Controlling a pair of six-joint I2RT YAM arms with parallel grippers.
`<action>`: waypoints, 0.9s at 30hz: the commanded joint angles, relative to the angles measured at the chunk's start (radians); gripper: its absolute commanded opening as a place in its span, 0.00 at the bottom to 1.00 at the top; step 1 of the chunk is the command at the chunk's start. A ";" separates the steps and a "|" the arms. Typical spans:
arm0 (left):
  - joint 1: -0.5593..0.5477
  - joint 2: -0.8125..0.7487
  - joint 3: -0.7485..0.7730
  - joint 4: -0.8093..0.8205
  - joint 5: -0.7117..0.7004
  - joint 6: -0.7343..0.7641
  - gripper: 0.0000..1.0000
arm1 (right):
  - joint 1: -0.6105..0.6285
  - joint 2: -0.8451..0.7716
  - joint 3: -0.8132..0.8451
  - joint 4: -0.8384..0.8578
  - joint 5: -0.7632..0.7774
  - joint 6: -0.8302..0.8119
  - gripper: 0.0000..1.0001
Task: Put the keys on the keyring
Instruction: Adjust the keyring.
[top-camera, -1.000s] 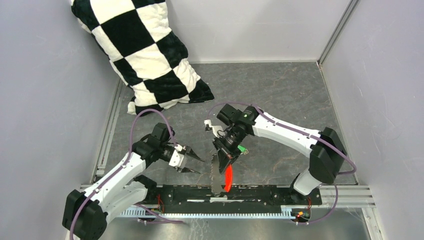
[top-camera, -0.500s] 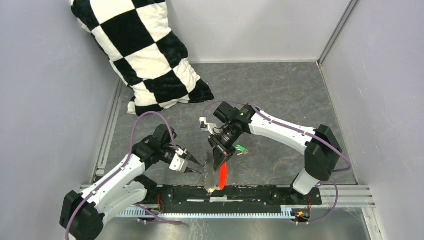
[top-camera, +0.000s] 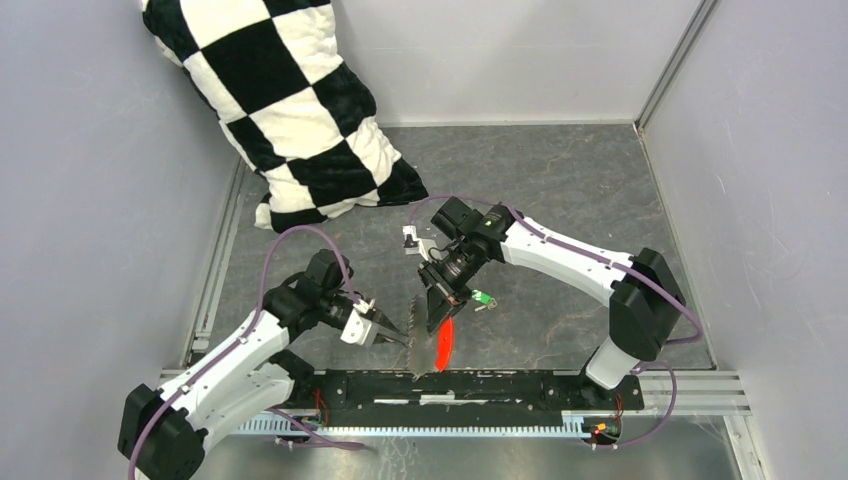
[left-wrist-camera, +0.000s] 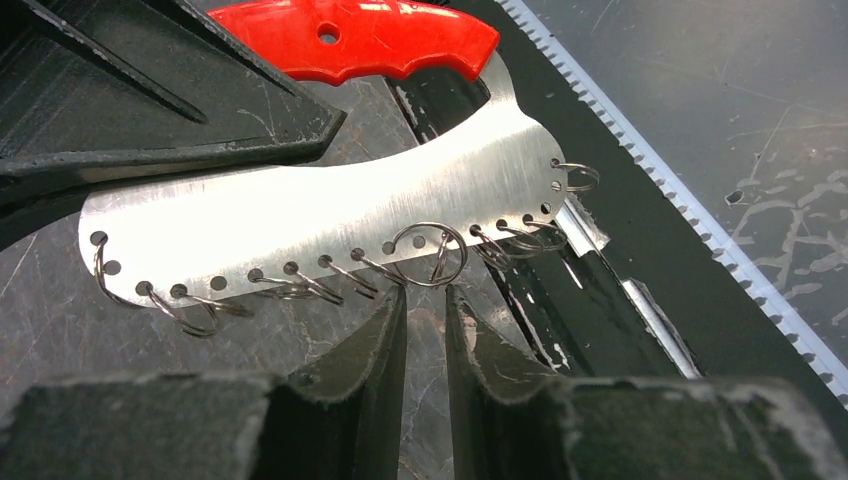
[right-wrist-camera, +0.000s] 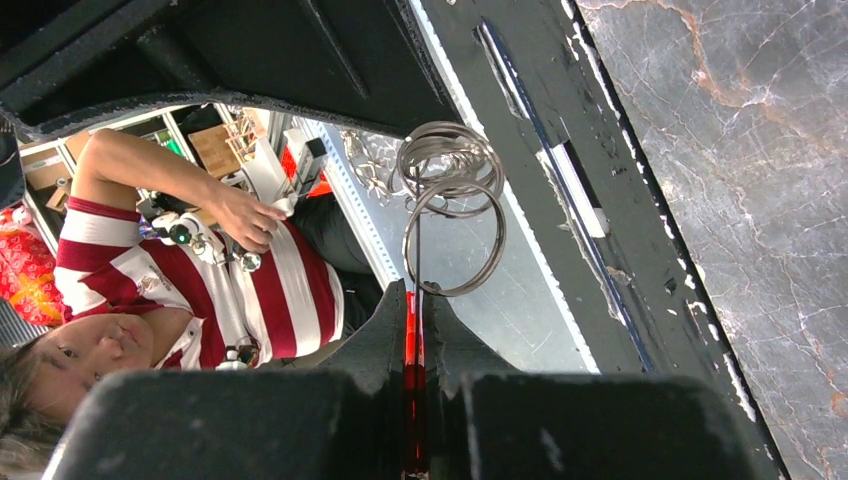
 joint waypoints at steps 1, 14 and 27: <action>-0.005 -0.023 0.001 0.057 -0.024 -0.076 0.28 | -0.004 -0.014 0.026 0.037 -0.037 -0.007 0.00; -0.011 -0.024 -0.015 0.216 -0.062 -0.249 0.28 | -0.003 -0.016 0.016 0.044 -0.048 -0.014 0.01; -0.011 -0.069 -0.015 0.201 -0.078 -0.260 0.20 | -0.003 -0.028 -0.004 0.051 -0.048 -0.013 0.00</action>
